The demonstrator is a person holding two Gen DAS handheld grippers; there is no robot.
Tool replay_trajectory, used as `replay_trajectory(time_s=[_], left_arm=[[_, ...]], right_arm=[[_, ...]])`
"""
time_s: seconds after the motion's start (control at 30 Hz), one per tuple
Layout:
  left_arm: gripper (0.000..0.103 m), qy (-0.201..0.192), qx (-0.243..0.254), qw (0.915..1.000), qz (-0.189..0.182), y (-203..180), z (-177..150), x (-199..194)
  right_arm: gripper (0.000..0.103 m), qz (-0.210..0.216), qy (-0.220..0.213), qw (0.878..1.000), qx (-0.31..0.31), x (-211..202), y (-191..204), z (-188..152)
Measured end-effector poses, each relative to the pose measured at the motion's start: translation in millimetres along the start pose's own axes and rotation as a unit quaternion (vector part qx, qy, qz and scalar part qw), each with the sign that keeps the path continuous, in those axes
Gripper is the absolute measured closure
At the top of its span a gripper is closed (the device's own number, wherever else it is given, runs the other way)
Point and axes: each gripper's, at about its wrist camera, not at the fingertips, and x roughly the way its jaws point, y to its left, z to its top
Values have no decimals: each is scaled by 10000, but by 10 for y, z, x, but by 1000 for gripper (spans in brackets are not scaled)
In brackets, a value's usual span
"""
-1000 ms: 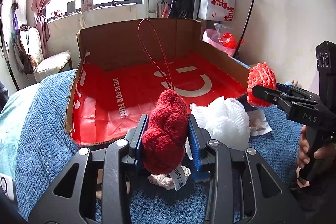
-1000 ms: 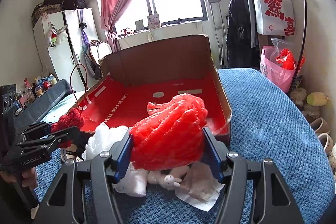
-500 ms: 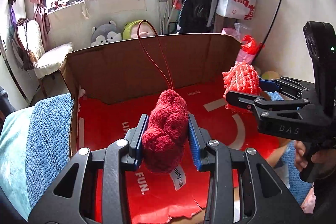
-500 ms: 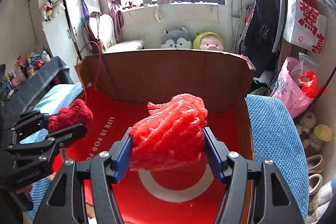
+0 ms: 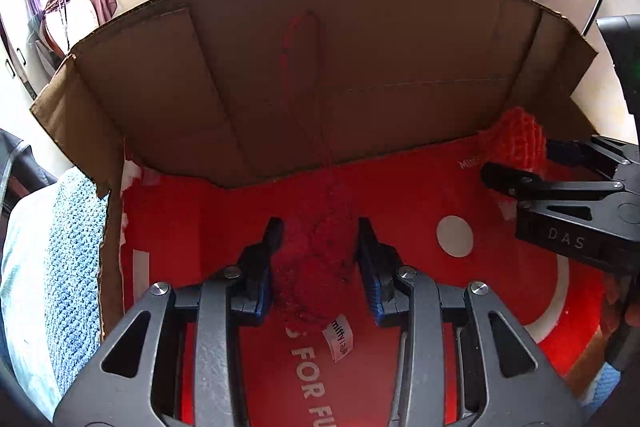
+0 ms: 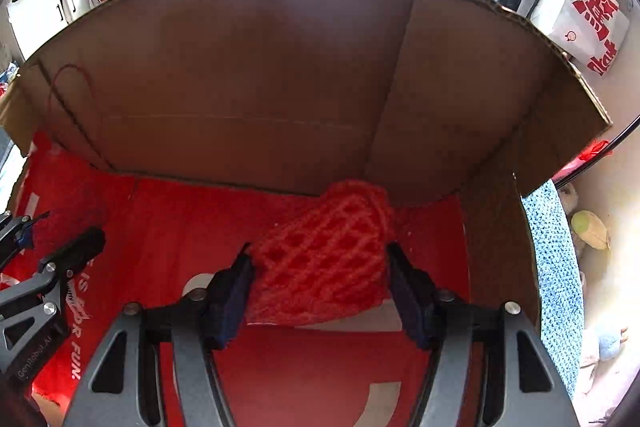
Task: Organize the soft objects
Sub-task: 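Carry the red pouch and red mesh net into the box with both grippers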
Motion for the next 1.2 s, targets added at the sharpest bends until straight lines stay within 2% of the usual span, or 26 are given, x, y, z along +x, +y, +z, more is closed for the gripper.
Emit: replay_trajectory(time_s=[0.07,0.23,0.53,0.77,0.93,1.1,1.2], left_arm=[[69,-14,1,10000,90,0,5,40],[69,231,-19,9995,215,20,5,206],[67,281,19,9993,231,-9,42,297],[67,235,87,9992,323,-110,19,320],[56,147,109,9985,513,-198,-73,260],[43,0,54,9991,417,-226,-98,226],[39,-97,90,9989,439,-263,-105,128]], right_arm=[[36,-22,20,10000,77,34,-41,8],[36,278,8,9989,371,54,-188,-2],[35,255,-28,9993,254,-30,-165,-52],[35,168,-47,9997,161,46,15,-131],[35,172,-48,9997,159,38,101,-90],[33,154,-50,9998,127,52,181,-104],[32,156,-79,9998,118,71,207,-133]])
